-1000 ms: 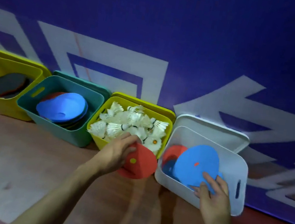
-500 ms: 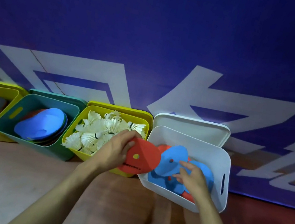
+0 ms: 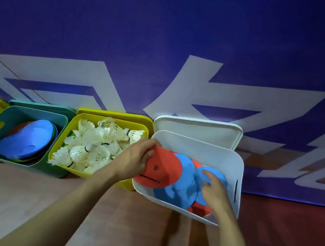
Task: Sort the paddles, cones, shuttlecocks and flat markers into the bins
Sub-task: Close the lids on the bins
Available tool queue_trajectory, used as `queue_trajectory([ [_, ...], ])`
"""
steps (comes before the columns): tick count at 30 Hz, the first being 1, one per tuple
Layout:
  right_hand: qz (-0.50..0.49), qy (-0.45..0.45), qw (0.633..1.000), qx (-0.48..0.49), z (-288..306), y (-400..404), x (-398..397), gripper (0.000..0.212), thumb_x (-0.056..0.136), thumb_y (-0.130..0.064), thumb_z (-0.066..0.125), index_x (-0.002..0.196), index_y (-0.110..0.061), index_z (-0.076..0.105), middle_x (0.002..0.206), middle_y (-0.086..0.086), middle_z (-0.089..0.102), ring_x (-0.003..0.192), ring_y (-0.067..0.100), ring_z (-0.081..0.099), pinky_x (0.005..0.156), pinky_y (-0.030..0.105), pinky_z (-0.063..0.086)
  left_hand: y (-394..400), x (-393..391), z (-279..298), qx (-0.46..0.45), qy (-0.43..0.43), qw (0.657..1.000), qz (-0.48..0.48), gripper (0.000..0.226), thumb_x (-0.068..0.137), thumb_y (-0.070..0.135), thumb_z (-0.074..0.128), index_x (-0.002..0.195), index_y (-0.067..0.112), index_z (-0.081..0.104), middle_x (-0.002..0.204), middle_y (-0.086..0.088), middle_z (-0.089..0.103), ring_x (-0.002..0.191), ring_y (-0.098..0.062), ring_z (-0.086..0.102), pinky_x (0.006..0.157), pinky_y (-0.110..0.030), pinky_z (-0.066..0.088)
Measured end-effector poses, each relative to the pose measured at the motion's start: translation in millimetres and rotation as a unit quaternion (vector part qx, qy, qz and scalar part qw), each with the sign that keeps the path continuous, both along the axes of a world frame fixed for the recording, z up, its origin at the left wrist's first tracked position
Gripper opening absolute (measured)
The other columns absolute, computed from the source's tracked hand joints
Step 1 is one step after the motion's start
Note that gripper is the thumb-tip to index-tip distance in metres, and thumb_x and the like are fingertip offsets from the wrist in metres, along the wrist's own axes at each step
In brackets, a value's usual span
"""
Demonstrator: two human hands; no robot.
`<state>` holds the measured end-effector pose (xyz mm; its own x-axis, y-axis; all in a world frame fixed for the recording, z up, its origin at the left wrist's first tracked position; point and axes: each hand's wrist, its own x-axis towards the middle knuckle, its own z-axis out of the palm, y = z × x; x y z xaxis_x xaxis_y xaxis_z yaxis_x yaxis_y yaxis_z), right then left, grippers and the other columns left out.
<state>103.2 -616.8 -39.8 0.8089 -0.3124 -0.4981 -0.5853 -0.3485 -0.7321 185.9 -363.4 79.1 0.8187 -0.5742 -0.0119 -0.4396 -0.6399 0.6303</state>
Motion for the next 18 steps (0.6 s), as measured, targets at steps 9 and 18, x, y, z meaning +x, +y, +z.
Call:
queue_trajectory([
  [9, -0.074, -0.116, 0.987, -0.088, 26, -28, -60, 0.058, 0.088, 0.005, 0.045, 0.144, -0.013, 0.049, 0.145, 0.005, 0.05, 0.133, 0.023, 0.048, 0.111, 0.032, 0.037, -113, 12, -74, 0.143, 0.103, 0.983, -0.042, 0.034, 0.095, 0.033, 0.054, 0.123, 0.013, 0.055, 0.119, -0.014, 0.06, 0.112, -0.033, 0.055, 0.095, -0.033, 0.036],
  [18, -0.02, -0.193, 0.97, -0.149, 31, -39, -41, 0.046, 0.087, -0.002, 0.051, 0.132, -0.002, 0.057, 0.134, 0.014, 0.055, 0.126, 0.031, 0.053, 0.109, 0.036, 0.04, -43, 7, -63, 0.083, 0.036, 0.996, -0.023, 0.037, 0.094, 0.025, 0.059, 0.131, 0.02, 0.056, 0.119, -0.001, 0.046, 0.103, -0.016, 0.055, 0.098, -0.03, 0.045],
])
